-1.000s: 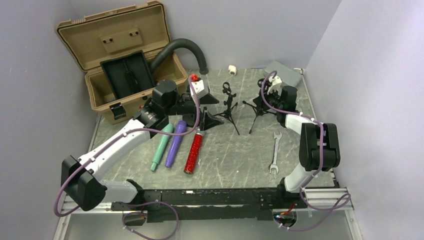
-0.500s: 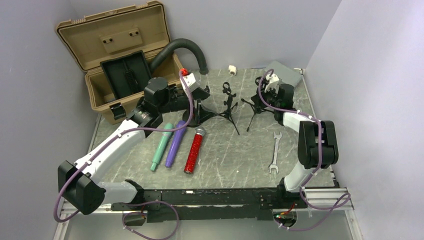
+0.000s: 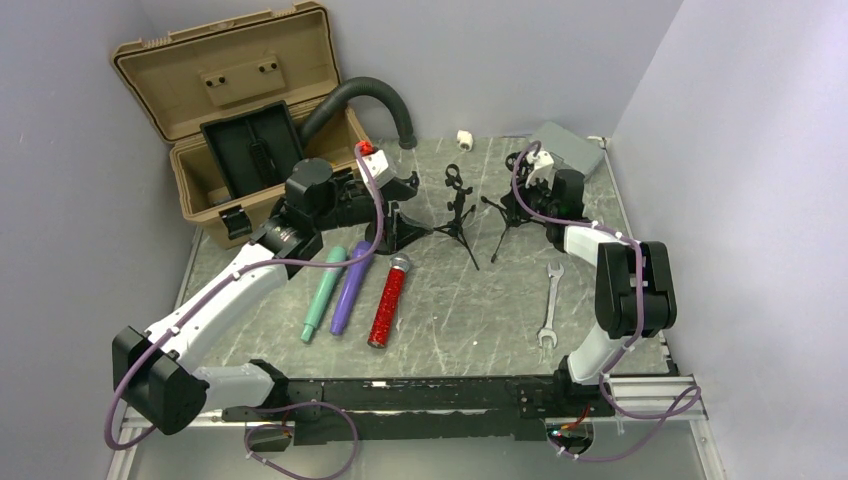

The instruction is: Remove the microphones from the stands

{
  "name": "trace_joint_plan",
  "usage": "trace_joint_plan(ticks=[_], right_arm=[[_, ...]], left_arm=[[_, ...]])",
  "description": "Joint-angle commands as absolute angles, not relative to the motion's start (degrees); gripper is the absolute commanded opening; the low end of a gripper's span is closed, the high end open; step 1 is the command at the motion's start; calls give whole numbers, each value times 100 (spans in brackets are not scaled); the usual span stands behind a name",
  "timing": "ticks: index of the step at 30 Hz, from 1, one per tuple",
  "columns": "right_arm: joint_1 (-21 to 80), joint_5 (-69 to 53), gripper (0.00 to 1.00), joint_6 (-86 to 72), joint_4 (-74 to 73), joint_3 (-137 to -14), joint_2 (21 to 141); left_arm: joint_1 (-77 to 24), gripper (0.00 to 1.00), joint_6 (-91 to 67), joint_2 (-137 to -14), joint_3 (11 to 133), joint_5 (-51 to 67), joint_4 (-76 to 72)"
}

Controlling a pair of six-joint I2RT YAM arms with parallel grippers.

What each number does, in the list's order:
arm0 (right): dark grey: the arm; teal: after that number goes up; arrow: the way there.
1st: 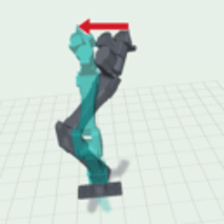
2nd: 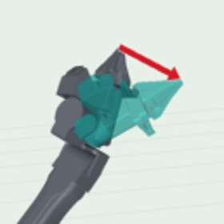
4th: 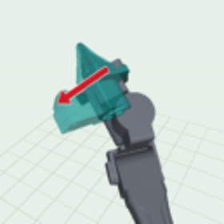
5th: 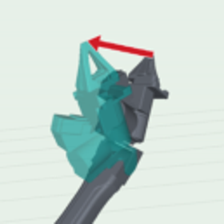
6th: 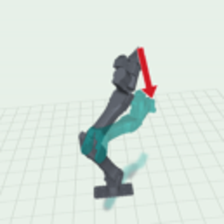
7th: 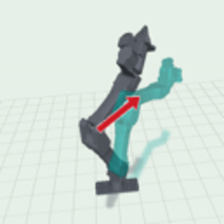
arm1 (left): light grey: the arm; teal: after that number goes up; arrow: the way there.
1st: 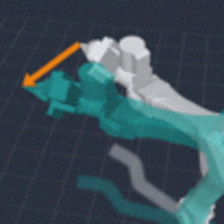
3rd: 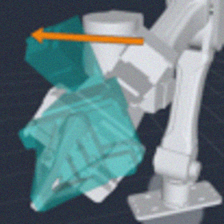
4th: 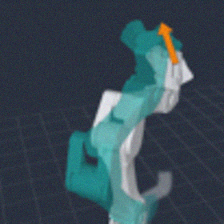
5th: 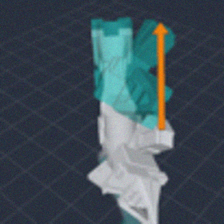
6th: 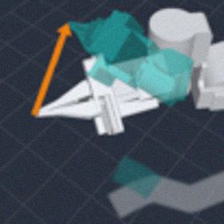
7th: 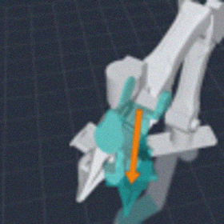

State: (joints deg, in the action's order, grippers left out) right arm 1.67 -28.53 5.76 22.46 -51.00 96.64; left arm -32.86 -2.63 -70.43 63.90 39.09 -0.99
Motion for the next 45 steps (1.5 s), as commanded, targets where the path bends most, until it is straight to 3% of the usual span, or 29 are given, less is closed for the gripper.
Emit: trace_joint_plan(ticks=[1, 20, 27, 33, 38, 45], right_arm=[[275, -2785, 36, 575, 2284, -5261, 9657], [378, -2355, 33, 931, 1628, -5137, 9257], [371, -2263, 52, 914, 1404, -5148, 8939], [369, -2183, 88, 972, 888, -5095, 8361], [380, -2119, 96, 1102, 248, -4897, 7695], [392, -2488, 94, 1629, -889, -4684, 6440]], left_arm=[[-3255, 99, -291, -6909, 6342, 3883, -234], [-3200, 99, -90, -6832, 6130, 3716, -124], [-3151, 100, -70, -6829, 6168, 3640, -11], [-3093, 99, 212, -6769, 6201, 3555, 217], [-3039, 100, 326, -6739, 6310, 3498, 360], [-2956, 100, 476, -6715, 6496, 3332, 499]])
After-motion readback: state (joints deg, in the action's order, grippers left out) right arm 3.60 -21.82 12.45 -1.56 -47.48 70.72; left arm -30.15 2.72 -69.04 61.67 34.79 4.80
